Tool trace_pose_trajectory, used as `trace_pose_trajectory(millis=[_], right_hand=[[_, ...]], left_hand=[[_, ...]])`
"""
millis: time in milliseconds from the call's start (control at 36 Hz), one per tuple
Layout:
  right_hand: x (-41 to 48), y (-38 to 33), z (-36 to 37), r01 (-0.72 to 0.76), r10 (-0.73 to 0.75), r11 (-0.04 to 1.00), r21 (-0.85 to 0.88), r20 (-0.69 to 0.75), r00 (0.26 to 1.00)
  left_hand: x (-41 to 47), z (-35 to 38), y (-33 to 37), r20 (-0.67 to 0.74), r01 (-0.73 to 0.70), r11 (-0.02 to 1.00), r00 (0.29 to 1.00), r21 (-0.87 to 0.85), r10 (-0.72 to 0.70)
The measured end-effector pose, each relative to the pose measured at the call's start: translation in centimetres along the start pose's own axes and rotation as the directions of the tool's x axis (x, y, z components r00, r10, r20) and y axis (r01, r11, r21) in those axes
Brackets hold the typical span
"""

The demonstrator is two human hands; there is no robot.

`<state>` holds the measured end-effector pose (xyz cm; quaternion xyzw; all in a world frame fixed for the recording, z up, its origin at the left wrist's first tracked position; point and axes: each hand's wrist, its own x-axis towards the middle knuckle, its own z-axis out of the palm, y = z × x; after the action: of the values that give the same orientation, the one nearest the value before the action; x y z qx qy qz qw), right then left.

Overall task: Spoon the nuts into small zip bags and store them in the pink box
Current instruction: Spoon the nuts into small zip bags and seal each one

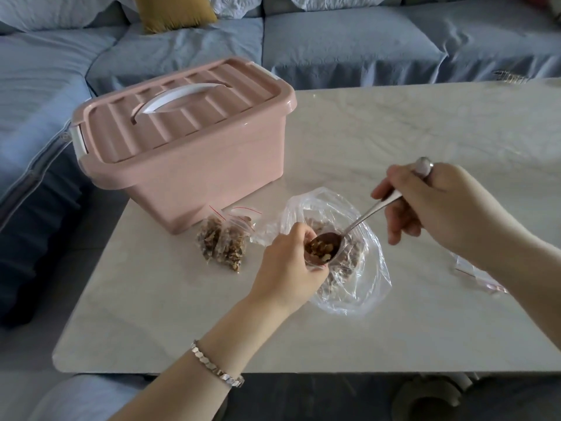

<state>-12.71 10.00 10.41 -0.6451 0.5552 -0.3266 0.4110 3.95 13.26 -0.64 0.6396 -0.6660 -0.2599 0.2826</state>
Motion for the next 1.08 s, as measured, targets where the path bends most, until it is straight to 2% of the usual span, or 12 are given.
trace_pose_trajectory(millis=[83, 194, 278, 500, 583, 667, 750, 861, 944, 1083], right_hand=[[-0.4, -1.2, 0.4, 0.149, -0.144, 0.971, -0.185, 0.037, 0.989], [-1.5, -1.9, 0.2, 0.262, -0.255, 0.912, -0.316, 0.063, 0.965], [-2.1, -1.5, 0.1, 0.279, -0.277, 0.914, -0.295, 0.052, 0.96], [-2.7, 0.2, 2.0, 0.228, -0.207, 0.949, -0.216, 0.114, 0.972], [-3.2, 0.5, 1.5, 0.269, -0.262, 0.949, -0.165, 0.06, 0.963], [-3.9, 1.5, 0.5, 0.302, -0.31, 0.949, -0.086, -0.099, 0.946], [-4.6, 3.3, 0.3, 0.284, -0.271, 0.959, 0.007, -0.273, 0.923], [-5.5, 6.2, 1.4, 0.165, -0.103, 0.979, 0.119, -0.409, 0.907], [-6.1, 7.8, 3.3, 0.064, 0.01, 0.984, 0.166, -0.408, 0.913], [-6.5, 8.9, 6.0, 0.035, -0.016, 0.998, 0.055, -0.308, 0.951]], left_hand=[[-0.1, 0.3, -0.2, -0.018, 0.029, 0.998, 0.999, -0.063, -0.03], [-0.4, 0.5, -0.6, -0.032, 0.021, 0.995, 0.999, -0.098, -0.024], [-0.4, 0.5, -0.7, -0.063, 0.0, 0.996, 0.998, -0.088, -0.006], [-0.5, 0.6, 0.1, -0.101, -0.034, 0.993, 0.995, -0.11, 0.023], [-0.5, 0.4, -0.4, -0.129, -0.042, 0.993, 0.991, -0.106, 0.028], [-0.8, 0.3, -1.1, -0.155, -0.025, 0.993, 0.988, -0.115, 0.007], [-1.3, 0.4, -1.7, -0.15, 0.028, 0.991, 0.988, -0.129, -0.048], [-1.7, 0.9, -2.4, -0.113, 0.098, 0.991, 0.988, -0.089, -0.108], [-1.7, 1.5, -2.5, -0.069, 0.162, 0.982, 0.983, -0.102, -0.169], [-1.6, 2.1, -2.3, -0.045, 0.261, 0.954, 0.962, -0.15, -0.27]])
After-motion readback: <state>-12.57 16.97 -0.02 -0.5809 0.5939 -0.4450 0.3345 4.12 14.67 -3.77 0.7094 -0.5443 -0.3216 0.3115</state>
